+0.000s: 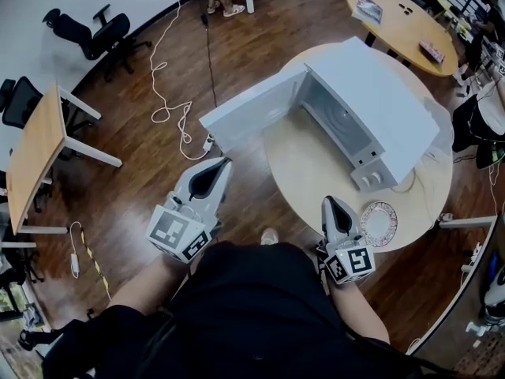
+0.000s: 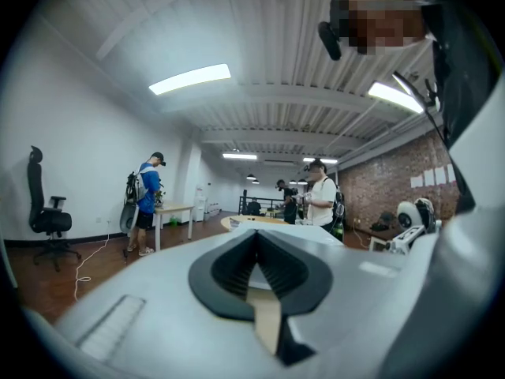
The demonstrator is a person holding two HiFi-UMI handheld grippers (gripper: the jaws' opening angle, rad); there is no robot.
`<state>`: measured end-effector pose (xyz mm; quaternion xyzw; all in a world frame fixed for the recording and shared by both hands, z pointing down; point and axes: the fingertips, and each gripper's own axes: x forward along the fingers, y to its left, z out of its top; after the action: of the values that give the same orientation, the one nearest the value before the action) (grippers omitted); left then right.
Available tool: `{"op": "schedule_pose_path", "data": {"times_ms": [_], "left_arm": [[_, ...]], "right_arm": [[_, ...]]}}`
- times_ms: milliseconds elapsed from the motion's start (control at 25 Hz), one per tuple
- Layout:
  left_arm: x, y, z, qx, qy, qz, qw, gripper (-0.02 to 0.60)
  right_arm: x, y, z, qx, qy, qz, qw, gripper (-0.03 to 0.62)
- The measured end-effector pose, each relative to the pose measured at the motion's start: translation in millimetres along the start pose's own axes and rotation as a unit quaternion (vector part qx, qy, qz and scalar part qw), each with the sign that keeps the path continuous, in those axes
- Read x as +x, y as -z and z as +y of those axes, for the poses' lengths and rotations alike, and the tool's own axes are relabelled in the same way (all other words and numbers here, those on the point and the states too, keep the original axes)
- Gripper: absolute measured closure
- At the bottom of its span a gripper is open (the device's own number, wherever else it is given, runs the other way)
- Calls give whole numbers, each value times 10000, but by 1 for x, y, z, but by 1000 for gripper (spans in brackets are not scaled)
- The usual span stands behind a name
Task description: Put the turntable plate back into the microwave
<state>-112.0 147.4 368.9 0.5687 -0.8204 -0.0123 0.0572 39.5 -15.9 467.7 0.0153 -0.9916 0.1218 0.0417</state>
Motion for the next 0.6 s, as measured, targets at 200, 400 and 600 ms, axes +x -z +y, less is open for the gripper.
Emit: {"op": "schedule_pose_path", "data": {"times_ms": [200, 400, 600], "left_arm": [[18, 0, 6, -254, -68, 82, 9996, 577], [26, -5, 11, -174, -39, 107, 9998, 577], [33, 4, 14, -140, 76, 177, 9997, 577]], "right_arm": [[10, 14, -12, 172, 82, 150, 9997, 592], [16, 24, -15, 218, 30, 253, 9994, 592], [23, 24, -15, 117, 103, 234, 9996, 592]]}}
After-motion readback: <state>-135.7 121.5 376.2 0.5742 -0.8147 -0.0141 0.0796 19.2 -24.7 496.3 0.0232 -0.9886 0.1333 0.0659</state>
